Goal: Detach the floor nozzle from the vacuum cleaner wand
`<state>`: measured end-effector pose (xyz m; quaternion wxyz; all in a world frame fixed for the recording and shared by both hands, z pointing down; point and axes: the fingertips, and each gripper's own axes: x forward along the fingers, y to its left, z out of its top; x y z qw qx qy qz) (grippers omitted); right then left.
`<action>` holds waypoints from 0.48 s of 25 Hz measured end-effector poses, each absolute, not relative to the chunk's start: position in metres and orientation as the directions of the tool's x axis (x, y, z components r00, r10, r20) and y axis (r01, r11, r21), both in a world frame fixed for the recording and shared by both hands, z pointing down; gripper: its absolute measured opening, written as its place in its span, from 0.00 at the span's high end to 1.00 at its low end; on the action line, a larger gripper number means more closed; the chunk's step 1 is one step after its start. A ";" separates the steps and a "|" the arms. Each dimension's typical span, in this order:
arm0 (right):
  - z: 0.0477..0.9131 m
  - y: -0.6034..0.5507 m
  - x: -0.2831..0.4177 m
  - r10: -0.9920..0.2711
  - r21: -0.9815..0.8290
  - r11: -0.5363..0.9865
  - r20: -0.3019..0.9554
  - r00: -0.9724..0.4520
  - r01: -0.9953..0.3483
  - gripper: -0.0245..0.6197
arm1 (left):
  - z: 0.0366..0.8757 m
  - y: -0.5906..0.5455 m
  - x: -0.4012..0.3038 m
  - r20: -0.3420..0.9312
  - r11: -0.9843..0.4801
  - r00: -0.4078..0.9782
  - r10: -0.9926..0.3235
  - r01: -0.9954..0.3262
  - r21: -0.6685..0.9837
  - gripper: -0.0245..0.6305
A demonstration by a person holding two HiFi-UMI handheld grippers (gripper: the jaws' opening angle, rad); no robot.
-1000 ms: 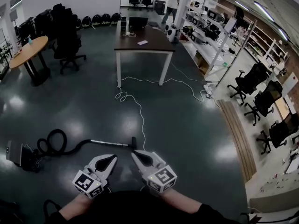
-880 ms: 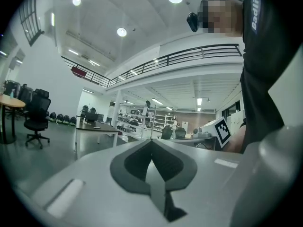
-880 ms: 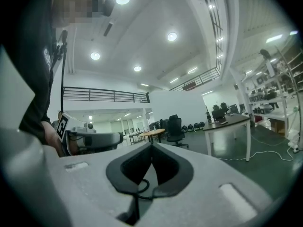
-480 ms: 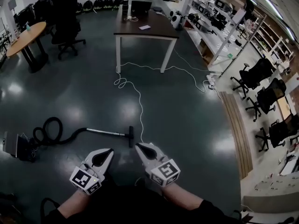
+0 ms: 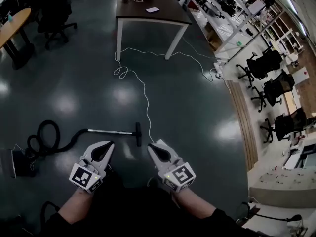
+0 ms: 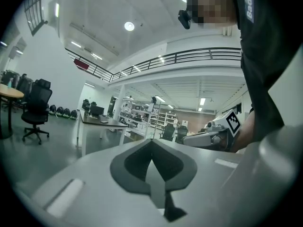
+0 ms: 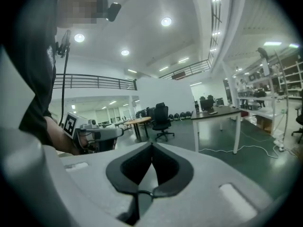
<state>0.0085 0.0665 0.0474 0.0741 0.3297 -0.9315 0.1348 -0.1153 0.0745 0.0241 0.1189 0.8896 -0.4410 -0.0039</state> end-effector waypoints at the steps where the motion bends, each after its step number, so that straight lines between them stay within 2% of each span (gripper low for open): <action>1: 0.048 0.059 0.003 -0.614 -0.208 0.724 0.239 -0.752 -0.657 0.96 | 0.029 0.066 -0.127 0.109 -0.587 0.618 -0.778 -0.779 0.220 0.96; 7: 0.059 0.021 -0.008 -0.696 -0.201 0.639 0.261 -0.669 -0.743 0.96 | 0.058 0.032 -0.165 0.142 -0.643 0.673 -0.726 -0.737 0.207 0.96; 12: 0.084 -0.003 0.008 -0.684 -0.214 0.638 0.283 -0.672 -0.740 0.96 | 0.081 0.013 -0.160 0.170 -0.649 0.667 -0.725 -0.745 0.154 0.96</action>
